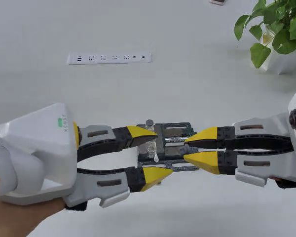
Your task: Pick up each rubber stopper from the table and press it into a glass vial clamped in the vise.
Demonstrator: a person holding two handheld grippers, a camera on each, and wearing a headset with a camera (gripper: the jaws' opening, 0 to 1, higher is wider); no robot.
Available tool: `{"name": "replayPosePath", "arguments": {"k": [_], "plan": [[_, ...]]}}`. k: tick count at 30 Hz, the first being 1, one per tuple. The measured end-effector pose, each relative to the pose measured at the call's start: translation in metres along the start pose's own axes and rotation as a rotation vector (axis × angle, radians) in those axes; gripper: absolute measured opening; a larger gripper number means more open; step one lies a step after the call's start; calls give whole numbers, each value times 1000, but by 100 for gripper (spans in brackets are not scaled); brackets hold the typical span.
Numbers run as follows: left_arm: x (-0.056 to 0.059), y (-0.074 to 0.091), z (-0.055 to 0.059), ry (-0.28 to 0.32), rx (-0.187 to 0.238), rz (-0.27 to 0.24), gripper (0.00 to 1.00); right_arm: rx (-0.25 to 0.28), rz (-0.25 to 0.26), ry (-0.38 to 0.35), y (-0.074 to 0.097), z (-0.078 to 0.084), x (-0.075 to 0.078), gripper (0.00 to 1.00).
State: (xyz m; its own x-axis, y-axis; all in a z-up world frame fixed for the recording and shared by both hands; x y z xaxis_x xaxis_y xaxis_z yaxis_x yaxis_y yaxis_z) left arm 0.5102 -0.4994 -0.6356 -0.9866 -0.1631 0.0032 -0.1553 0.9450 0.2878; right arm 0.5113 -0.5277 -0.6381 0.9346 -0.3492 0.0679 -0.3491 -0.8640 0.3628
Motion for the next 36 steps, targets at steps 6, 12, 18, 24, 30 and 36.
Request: {"name": "replayPosePath", "arguments": {"k": [6,12,18,24,30,36], "plan": [[1,-3,-6,-71,-9,-1,19,22,-14,-46,2,-6,-1,6],[1,-3,-9,-111,-13,11,15,26,-30,-59,2,-9,-4,6],[1,-2,-17,-132,-3,20,10,27,-37,-67,2,-9,-4,6],[2,-2,-17,-141,-10,29,10,27,-42,-68,2,-11,-5,5],[4,-2,-19,-157,-13,49,8,33,-55,-70,1,-14,-7,5],[4,-1,-19,-171,-28,54,7,36,-59,-71,1,-15,-7,5]]}}
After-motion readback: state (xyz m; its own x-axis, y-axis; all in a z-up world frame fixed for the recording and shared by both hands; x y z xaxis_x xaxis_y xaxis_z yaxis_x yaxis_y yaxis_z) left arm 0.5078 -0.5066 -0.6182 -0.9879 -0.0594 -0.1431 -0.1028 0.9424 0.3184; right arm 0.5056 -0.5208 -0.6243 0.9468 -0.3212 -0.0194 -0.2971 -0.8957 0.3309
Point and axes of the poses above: the centre of the closed fingertips' face, and the gripper's own axes: y roughly backward along the fingers, x roughly to its right, z roughly out of its underside, the point moved 1 cm from there along y, roughly backward along the fingers, and after that the axes turned 11 degrees about z, right-handed, at the moved point
